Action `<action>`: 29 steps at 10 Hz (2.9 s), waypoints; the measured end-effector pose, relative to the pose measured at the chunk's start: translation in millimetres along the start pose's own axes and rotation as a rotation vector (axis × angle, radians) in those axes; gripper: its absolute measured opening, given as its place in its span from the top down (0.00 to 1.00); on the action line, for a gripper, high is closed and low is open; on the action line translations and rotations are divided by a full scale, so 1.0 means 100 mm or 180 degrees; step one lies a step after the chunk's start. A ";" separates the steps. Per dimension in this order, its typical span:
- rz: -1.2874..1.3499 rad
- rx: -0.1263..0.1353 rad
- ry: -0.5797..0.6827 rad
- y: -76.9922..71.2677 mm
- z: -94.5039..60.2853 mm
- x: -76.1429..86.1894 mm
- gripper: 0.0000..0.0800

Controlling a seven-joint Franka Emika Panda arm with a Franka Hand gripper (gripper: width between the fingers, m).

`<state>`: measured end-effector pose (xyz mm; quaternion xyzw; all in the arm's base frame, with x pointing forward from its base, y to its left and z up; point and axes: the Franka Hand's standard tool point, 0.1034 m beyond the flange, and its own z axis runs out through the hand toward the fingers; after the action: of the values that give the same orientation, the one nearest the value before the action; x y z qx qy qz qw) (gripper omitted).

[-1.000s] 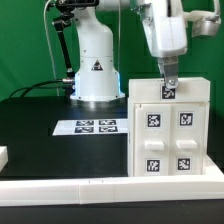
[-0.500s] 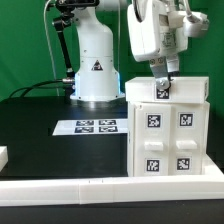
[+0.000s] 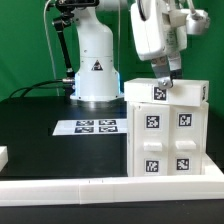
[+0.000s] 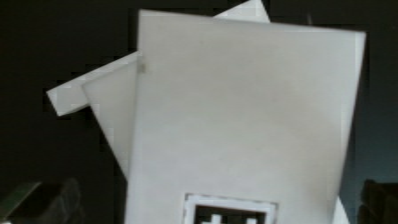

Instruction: Assemble cabinet

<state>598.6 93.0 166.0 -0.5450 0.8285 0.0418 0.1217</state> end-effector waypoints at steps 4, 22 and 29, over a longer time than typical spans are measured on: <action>-0.0106 0.0086 -0.0136 -0.05 -0.11 -0.06 0.00; -0.6597 -0.0718 0.0176 0.02 -0.08 -0.19 0.00; -0.8456 -0.1140 -0.0210 0.05 0.00 -0.07 0.00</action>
Offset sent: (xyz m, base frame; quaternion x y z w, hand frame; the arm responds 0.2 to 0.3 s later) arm 0.0000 0.0000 0.0000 0.0000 0.0000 -0.0650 0.9979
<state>596.9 100.8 166.9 -0.9383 -0.3451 0.0130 0.0170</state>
